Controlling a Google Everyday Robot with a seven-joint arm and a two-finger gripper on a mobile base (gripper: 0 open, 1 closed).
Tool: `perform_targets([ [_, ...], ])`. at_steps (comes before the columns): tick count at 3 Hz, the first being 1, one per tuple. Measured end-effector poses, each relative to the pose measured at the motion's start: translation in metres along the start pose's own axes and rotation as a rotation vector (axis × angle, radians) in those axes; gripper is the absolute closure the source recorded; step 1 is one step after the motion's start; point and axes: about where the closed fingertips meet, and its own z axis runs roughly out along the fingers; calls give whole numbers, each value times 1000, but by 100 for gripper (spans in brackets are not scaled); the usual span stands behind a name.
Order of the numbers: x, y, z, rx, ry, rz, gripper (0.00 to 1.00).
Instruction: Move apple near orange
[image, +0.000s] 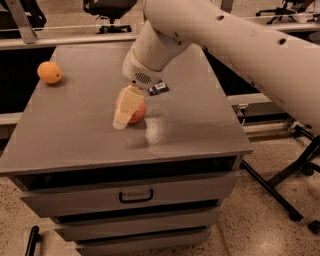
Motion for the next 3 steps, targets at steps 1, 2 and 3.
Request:
perform_targets([
  [1,0,0,0,-1,0,-1,0],
  [2,16,3,5,3,-11,14,0],
  [3,32,4,9,3,-9,38,15],
])
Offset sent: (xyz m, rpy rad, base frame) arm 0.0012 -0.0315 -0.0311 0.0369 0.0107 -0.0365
